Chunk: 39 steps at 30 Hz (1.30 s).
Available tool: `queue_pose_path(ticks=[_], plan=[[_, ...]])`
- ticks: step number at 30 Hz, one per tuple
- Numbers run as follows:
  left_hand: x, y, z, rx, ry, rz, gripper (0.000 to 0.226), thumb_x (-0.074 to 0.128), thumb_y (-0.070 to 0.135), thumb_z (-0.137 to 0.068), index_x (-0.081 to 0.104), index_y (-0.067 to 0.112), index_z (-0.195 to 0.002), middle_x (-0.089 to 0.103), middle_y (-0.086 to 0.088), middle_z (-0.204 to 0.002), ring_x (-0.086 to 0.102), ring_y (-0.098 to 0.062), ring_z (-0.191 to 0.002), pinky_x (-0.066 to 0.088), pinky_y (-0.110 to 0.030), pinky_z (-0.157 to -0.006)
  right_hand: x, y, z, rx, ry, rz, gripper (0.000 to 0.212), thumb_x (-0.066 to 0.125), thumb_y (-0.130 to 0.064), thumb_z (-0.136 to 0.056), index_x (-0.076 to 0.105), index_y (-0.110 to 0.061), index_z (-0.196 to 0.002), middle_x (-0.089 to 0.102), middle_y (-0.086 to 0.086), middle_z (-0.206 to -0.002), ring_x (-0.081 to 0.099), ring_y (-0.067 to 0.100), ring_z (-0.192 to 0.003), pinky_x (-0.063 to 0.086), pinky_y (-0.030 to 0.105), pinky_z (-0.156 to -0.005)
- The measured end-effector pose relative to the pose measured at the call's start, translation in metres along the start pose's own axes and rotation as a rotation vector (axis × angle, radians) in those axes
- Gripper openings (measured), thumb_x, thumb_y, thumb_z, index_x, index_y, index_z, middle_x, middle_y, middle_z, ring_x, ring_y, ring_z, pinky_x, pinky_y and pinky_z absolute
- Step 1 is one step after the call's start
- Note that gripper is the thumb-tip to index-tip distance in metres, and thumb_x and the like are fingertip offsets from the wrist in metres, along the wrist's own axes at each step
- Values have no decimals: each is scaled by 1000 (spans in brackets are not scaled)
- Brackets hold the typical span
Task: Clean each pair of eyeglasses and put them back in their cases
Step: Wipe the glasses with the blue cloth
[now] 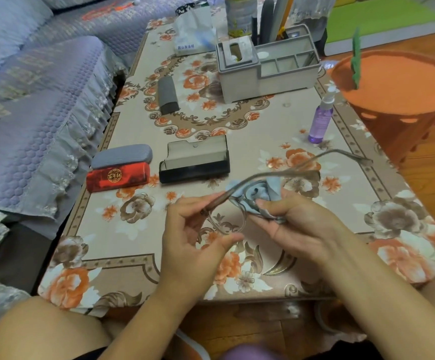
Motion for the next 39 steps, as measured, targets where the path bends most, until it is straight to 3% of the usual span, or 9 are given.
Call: queue_pose_path(ticks=[3,7,12,17,21,24,30,34,39], plan=[[2,4,1,89,-36,-66,63,88,17,-71,54,28,-123,60,7,-126,63,-22,-124,50,-34,-106,-3,1,-1,25,56,-62,32,53,18,-76,70,7,-101,73,26,-108,75,33,-97,63,40,-81],[9,5,2,166,-96,-155,65,92,8,-70,51,10,-121,61,-11,-125,64,-27,-124,53,-45,-102,-3,4,0,-16,103,-61,24,63,10,-73,67,5,-96,74,20,-90,75,25,-78,64,32,-66],[10,1,10,220,-81,-269,64,89,16,-74,50,15,-125,61,-4,-126,64,-23,-123,54,-39,-99,-7,10,-9,-246,198,223,9,60,-14,-99,67,-7,-100,74,15,-97,73,28,-90,63,38,-78],[5,2,9,35,43,-42,60,87,16,-73,56,23,-124,63,-11,-124,63,-32,-122,50,-40,-105,-16,1,-17,-374,219,578,14,61,-17,-97,75,-16,-95,76,17,-97,72,40,-99,54,58,-95],[-14,10,2,-63,-13,72,63,85,0,-69,57,27,-119,69,-6,-125,63,-30,-126,48,-38,-109,-27,-31,2,-146,33,964,21,55,-17,-101,71,-5,-94,75,12,-93,71,28,-88,56,37,-79],[-34,15,-4,-98,-55,110,61,87,2,-69,60,33,-115,69,-8,-126,63,-30,-127,48,-38,-109,-31,-58,16,-210,99,1210,23,53,-24,-103,72,-13,-98,78,-1,-90,73,16,-83,56,31,-74],[-78,0,-19,-288,-82,299,62,94,17,-63,61,20,-116,70,-14,-125,65,-34,-123,52,-34,-103,-33,-68,5,-506,428,1210,28,58,-33,-100,70,-20,-79,65,-14,-58,58,12,-58,46,29,-59],[-88,-5,-24,-339,-136,292,62,98,27,-60,68,28,-114,72,-12,-124,67,-33,-120,52,-35,-103,-30,-58,4,-623,281,1213,16,67,-15,-94,64,-21,-109,69,4,-90,63,11,-57,50,24,-50],[-79,4,-26,-348,-235,264,58,96,26,-62,69,29,-113,72,-10,-122,68,-28,-119,55,-31,-97,-24,-55,1,-741,218,1341,20,74,-24,-90,60,-15,-79,66,7,-74,65,26,-67,53,42,-61]])
Point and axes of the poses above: each hand's wrist, its own z-axis away from the middle knuckle, its own x-axis out of the palm, y = z × x, the point moved 1 cm from there along -z, towards the middle knuckle
